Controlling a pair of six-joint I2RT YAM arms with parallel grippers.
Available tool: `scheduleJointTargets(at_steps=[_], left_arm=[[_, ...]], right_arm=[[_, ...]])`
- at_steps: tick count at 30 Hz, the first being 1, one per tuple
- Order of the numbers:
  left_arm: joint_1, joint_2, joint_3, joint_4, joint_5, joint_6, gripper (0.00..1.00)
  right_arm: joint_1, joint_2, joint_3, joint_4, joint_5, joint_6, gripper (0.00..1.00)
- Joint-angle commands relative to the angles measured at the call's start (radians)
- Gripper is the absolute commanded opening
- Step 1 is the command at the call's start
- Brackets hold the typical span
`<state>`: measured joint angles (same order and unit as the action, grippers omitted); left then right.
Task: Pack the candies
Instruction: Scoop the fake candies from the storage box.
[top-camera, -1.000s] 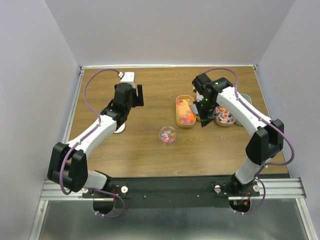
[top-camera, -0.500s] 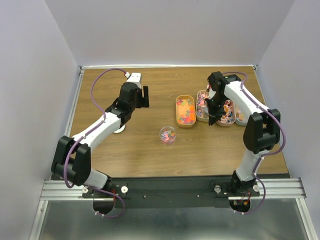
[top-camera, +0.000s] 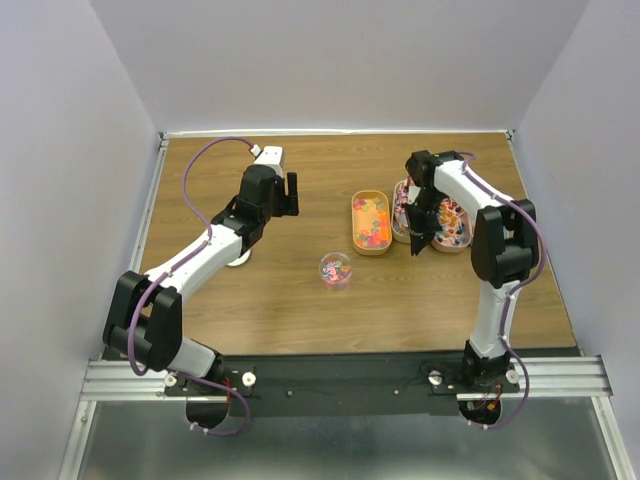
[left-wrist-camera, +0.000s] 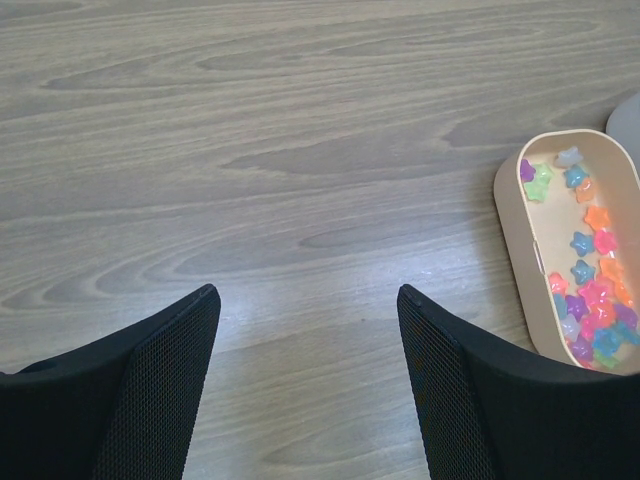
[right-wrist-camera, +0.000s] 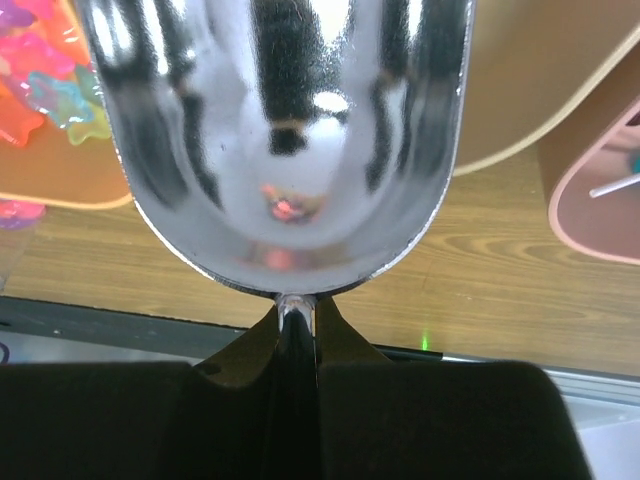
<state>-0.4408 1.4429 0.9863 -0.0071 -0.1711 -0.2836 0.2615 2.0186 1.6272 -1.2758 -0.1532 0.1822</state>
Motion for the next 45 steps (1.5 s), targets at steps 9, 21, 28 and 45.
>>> scheduleJointTargets(at_steps=[9, 21, 28, 45], left_arm=[[-0.015, 0.004, -0.008, -0.004, -0.015, 0.006, 0.79], [-0.026, 0.001, -0.017, -0.002, -0.027, 0.011, 0.79], [-0.030, 0.004, -0.018, -0.001, -0.030, 0.011, 0.79], [-0.036, 0.001, -0.021, -0.001, -0.041, 0.009, 0.79]], right_arm=[[-0.002, 0.065, 0.132, 0.016, 0.147, 0.036, 0.01], [-0.002, 0.086, 0.025, 0.145, 0.187, 0.042, 0.01], [-0.002, -0.007, -0.147, 0.349, 0.242, 0.071, 0.01], [-0.002, -0.205, -0.412, 0.705, 0.273, 0.059, 0.01]])
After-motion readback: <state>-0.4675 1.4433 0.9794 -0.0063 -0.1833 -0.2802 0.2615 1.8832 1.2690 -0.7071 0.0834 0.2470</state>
